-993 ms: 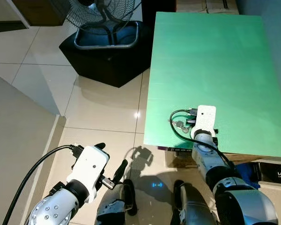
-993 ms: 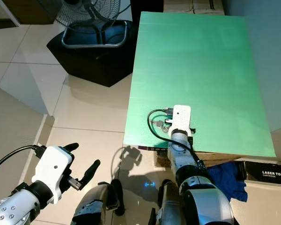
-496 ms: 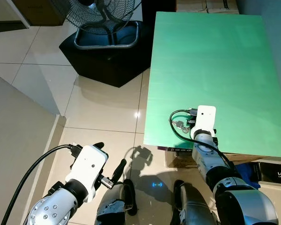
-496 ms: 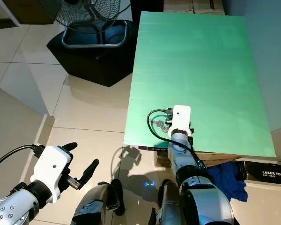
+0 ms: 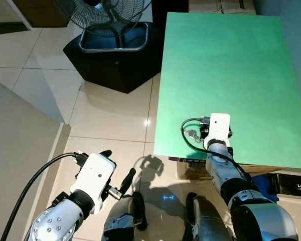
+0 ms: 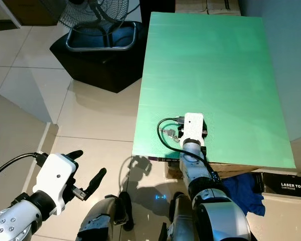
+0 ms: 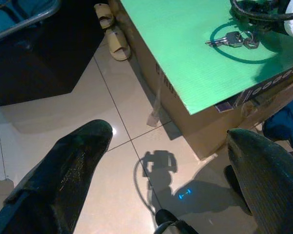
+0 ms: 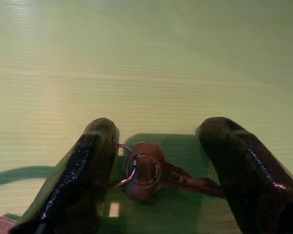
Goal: Hang keys on a hook
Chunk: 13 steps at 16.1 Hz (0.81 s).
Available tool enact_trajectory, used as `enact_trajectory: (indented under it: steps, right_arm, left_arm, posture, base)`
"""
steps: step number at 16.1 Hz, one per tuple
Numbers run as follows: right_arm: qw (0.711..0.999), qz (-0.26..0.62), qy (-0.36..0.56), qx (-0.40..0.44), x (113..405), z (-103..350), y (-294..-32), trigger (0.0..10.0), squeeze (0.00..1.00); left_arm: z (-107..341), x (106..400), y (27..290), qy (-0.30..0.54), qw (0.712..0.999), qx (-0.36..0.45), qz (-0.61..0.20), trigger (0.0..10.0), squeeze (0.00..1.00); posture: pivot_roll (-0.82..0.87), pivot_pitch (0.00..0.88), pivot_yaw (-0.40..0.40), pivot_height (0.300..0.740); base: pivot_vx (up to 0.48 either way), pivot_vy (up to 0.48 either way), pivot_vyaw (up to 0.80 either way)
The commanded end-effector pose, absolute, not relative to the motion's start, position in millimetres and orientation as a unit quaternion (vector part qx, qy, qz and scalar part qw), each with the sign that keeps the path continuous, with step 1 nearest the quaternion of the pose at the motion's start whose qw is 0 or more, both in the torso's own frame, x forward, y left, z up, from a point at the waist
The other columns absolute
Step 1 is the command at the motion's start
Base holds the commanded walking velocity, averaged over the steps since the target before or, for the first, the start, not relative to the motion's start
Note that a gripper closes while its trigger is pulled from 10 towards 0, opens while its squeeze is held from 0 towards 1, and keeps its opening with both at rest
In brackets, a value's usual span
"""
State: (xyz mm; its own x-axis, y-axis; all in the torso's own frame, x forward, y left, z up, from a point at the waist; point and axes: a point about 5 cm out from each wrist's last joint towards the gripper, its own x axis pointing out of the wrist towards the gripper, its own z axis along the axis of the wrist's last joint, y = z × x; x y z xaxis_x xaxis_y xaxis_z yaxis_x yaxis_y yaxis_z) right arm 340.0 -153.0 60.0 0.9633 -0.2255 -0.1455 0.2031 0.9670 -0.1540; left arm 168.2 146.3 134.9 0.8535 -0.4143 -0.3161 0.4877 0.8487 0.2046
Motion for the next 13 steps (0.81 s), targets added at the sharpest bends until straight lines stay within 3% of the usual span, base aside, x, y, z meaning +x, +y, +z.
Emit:
enact_trajectory:
  steps: [1,13]
  right_arm:
    - [0.987,-0.098,0.104,-0.072,333.8,49.6,-148.1,0.0,0.00]
    - [0.989,-0.092,0.080,-0.081,330.4,50.2,-144.0,0.0,0.00]
  left_arm:
    - [131.8,164.8,147.2,0.143,0.950,0.140,-0.241,10.0,0.00]
    - [131.7,165.1,147.3,0.140,0.950,0.141,-0.241,10.0,0.00]
  posture:
    - [0.08,0.350,0.112,0.713]
    - [0.08,0.326,0.103,0.713]
  base:
    - [0.000,0.000,0.00]
    - [0.000,0.000,0.00]
